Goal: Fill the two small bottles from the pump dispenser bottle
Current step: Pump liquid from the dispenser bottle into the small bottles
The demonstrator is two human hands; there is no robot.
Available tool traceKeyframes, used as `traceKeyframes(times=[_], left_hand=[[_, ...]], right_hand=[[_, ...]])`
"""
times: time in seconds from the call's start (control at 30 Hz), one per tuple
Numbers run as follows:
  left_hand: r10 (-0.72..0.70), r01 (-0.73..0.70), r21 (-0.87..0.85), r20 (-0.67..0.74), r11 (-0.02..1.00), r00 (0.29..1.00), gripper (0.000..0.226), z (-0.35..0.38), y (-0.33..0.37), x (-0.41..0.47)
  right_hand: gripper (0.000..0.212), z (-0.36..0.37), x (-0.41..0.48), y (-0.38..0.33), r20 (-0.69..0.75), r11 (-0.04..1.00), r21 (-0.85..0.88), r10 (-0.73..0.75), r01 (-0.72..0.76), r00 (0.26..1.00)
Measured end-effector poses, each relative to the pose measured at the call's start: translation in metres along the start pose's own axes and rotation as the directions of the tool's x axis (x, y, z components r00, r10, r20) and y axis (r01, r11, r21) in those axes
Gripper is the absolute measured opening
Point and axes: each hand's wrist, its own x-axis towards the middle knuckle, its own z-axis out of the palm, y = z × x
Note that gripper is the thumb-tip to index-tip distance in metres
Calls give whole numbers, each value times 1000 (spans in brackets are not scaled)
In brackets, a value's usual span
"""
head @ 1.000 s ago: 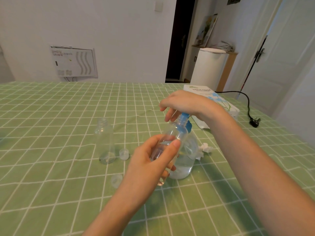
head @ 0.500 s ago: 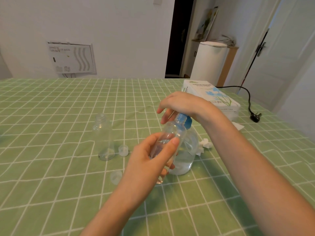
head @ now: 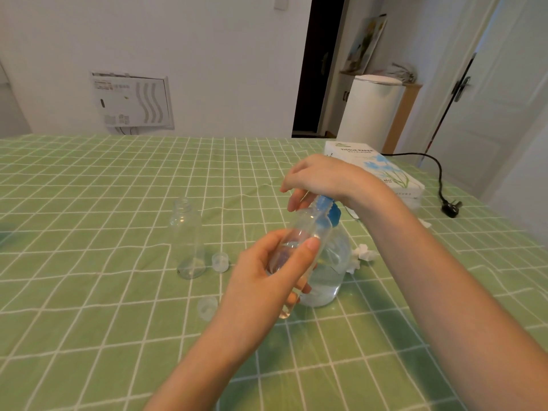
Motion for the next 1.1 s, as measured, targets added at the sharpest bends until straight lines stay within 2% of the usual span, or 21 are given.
traceKeyframes(times=[0.17,0.4,0.63,0.77,0.87,1.1], left_hand=[[-7,6,-16,-9,1000,1000,40,0,-2,-1],[7,-7,0,-5,1000,1000,42,0,0,0],[6,-6,-1,4,1000,1000,45,-1,1,0],[2,-2,-8,8,1000,1000,39,-1,-1,0],[-5,5,-16,0,1000,1000,42,-1,-2,-1],[3,-3,-14,-7,1000,1000,47,0,0,0]], right_hand=[[27,5,-3,3,12,999,39,-4,4,1000],[44,-3,-1,1,-68,999,42,-18,21,997],[27,-2,-1,2,-37,997,72,-23,25,999],[25,3,-2,5,3,996,88,-5,5,1000],[25,5,-2,6,21,996,93,0,-2,1000],[43,-4,2,-1,-43,999,48,-21,24,999]])
